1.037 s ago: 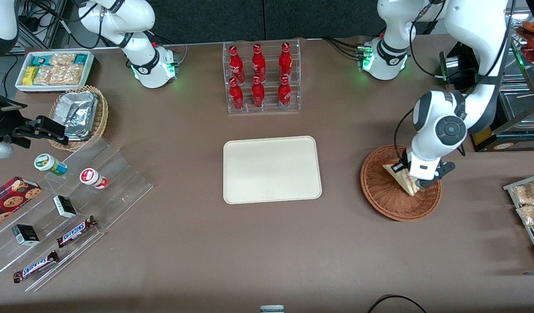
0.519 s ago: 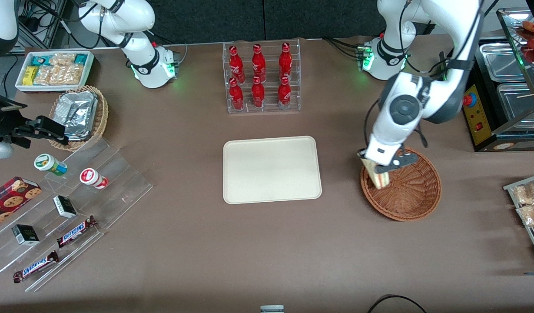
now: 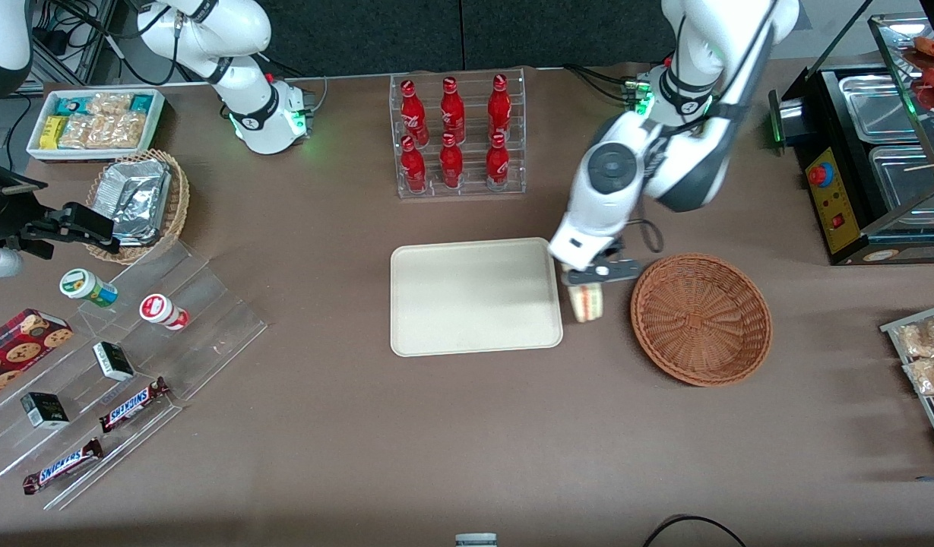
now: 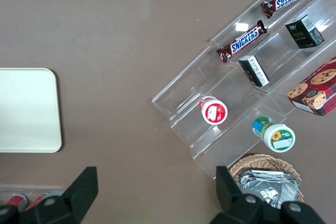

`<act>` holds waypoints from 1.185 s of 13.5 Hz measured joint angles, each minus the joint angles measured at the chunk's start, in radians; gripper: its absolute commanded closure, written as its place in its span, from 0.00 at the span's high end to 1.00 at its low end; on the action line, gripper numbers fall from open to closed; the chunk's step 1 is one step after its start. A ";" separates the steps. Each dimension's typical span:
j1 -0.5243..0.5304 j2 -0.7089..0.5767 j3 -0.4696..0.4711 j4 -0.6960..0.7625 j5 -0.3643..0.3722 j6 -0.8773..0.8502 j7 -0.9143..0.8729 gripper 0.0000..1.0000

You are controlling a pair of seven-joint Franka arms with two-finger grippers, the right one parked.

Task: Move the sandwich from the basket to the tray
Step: 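Lift the sandwich and carry it with the left gripper over the cream tray, then lower the sandwich onto the tray and open the left gripper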

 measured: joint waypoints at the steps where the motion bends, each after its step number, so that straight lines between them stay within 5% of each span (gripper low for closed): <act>1: -0.029 0.032 0.000 0.034 -0.001 -0.001 -0.009 0.00; 8: -0.107 0.257 -0.043 0.355 -0.018 -0.142 -0.012 0.00; 16: -0.178 0.414 -0.050 0.518 -0.020 -0.146 -0.036 0.00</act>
